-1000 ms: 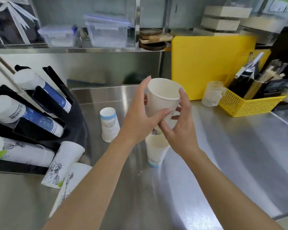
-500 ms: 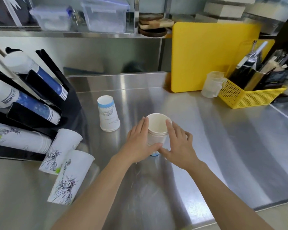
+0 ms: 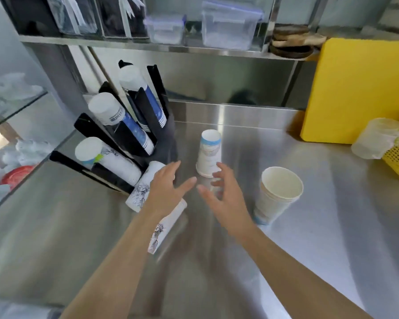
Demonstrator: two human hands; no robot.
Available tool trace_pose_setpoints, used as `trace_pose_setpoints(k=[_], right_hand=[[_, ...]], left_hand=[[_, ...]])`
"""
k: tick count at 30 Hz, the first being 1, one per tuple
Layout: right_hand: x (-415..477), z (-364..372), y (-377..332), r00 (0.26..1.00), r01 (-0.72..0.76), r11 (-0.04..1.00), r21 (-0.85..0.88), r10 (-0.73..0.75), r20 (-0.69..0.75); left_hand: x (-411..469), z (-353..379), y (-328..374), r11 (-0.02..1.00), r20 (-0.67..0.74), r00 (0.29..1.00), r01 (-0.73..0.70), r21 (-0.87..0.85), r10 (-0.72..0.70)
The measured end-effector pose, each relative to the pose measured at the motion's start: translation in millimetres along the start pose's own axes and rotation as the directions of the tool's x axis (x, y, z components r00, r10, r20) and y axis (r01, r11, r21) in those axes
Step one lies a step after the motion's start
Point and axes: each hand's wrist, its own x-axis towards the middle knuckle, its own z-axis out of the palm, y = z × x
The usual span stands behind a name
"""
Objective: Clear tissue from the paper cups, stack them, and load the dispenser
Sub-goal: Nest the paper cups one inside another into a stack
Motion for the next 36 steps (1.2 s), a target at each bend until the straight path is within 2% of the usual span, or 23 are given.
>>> trace_pose_setpoints(k=[2,4,7,11,15,17,19,24,28,30,33,36], right_hand=[[1.1,30.4,13.4,0.978,-0.182,0.978,0.103,0.169,0.123],[-0.1,56.1,29.8,0.940,-0.299,0.948,0.105,0.274,0.203],[-3.1,82.6,45.7,0.876,-0.436,0.895,0.095,0.397,0.274],[-7.0,96.6,51.0,0.857,-0.465,0.883,0.063,0.431,0.282],[-4.7,88.0,45.3,0.894,-0.399,0.912,0.098,0.364,0.261],[0.4,76.3,36.3,0.939,-0.308,0.938,0.160,0.273,0.209],[7.8,53.5,21.7,0.982,-0.180,0.968,0.174,0.167,0.088],[23.7,-20.3,-29.7,0.989,0.092,0.996,-0.007,-0.092,-0.117],[22.8,-84.8,-46.6,0.940,0.145,0.972,-0.185,-0.193,-0.280],[17.2,-110.0,-48.0,0.905,0.162,0.954,-0.254,-0.246,-0.347],[6.7,-136.0,-43.1,0.870,0.149,0.934,-0.326,-0.280,-0.406],[-2.0,-146.5,-29.5,0.860,0.128,0.907,-0.402,-0.303,-0.411]], left_hand=[[-8.8,-10.8,-24.3,0.991,-0.014,0.991,0.134,0.018,-0.134],[-20.3,-16.9,-42.9,0.973,-0.002,0.974,0.228,0.025,-0.228],[-34.8,-17.6,-60.8,0.961,-0.006,0.962,0.275,0.021,-0.275],[-44.1,-11.6,-69.4,0.921,0.028,0.921,0.389,-0.008,-0.388],[-42.8,-10.0,-60.5,0.917,0.035,0.925,0.381,-0.117,-0.379],[-36.3,-12.0,-45.0,0.916,0.035,0.944,0.328,-0.230,-0.329],[-24.4,-9.4,-19.9,0.930,-0.004,0.972,0.224,-0.290,-0.235],[-2.4,-5.9,57.9,0.917,-0.086,0.993,-0.105,-0.385,0.078],[6.3,9.8,123.4,0.846,-0.044,0.927,-0.358,-0.395,0.372],[6.0,23.1,147.7,0.806,-0.023,0.885,-0.434,-0.402,0.465],[3.4,45.3,167.1,0.758,0.012,0.842,-0.480,-0.441,0.540],[1.4,67.2,164.6,0.749,0.055,0.835,-0.459,-0.477,0.547]])
